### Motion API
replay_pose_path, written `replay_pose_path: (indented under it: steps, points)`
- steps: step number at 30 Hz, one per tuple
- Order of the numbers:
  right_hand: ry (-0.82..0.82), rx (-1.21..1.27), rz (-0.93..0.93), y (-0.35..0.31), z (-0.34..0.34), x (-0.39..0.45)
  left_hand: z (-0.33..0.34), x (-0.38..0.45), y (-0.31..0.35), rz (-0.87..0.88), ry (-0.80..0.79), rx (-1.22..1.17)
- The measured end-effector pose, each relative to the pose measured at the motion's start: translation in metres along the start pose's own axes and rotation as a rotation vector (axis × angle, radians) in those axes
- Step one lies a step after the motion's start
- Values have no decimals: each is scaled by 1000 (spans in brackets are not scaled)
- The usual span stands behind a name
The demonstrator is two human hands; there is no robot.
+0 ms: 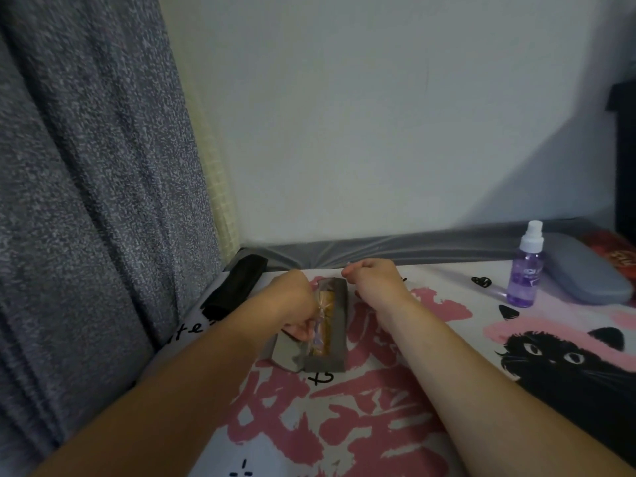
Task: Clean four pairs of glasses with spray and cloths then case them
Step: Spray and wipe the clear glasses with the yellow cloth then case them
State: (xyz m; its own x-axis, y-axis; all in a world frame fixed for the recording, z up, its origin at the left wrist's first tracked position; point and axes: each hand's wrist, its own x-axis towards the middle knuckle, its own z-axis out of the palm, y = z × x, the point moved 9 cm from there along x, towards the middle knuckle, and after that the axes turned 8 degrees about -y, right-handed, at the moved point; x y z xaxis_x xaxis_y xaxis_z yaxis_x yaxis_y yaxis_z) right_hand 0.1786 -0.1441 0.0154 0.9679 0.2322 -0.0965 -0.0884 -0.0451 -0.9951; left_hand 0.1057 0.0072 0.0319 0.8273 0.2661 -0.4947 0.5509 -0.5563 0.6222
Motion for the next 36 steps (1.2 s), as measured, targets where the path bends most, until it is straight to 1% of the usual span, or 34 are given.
replay_pose_path:
  steps: [2, 6, 7, 9, 11, 14, 16, 18, 23, 25, 28, 31, 33, 35, 36]
  points:
    - [-4, -22, -5, 1, 1, 1, 3, -3, -2, -14, -56, -36]
    - [-10, -56, 1, 3, 2, 2, 1, -13, 4, 23, -90, 19]
    - [-9, -60, -2, 3, 2, 3, -3, -15, 5, 34, -68, 36]
    - [-9, -67, -9, 2, 1, 3, -16, -18, 11, 80, 35, 78]
    - [-11, -72, -12, 3, 1, 4, -26, -24, 17, 156, 117, 147]
    - [-1, -92, -18, 4, 2, 6, -24, -35, 21, 285, 152, 347]
    - [5, -105, -21, 5, 2, 8, -12, -40, 17, 327, 153, 508]
    - [2, -113, -20, 5, 3, 9, -2, -38, 12, 324, 158, 594]
    - [-5, -131, -26, 6, 1, 9, -3, -34, 8, 289, 206, 546]
    - [-9, -154, -44, 4, 2, 9, 2, -38, 9, 300, 213, 573]
    - [-31, -290, -150, -6, 9, 5, 7, -45, 8, 319, 219, 605]
    - [-96, -454, -253, -16, 23, -5, 3, -50, 8, 378, 220, 578]
    - [-115, -520, -271, -17, 26, -8, -11, -59, 7, 435, 306, 492]
    - [-116, -527, -260, -16, 25, -7, -29, -72, -3, 428, 459, 346]
    - [-119, -518, -244, -14, 24, -5, -33, -73, -12, 414, 471, 246]
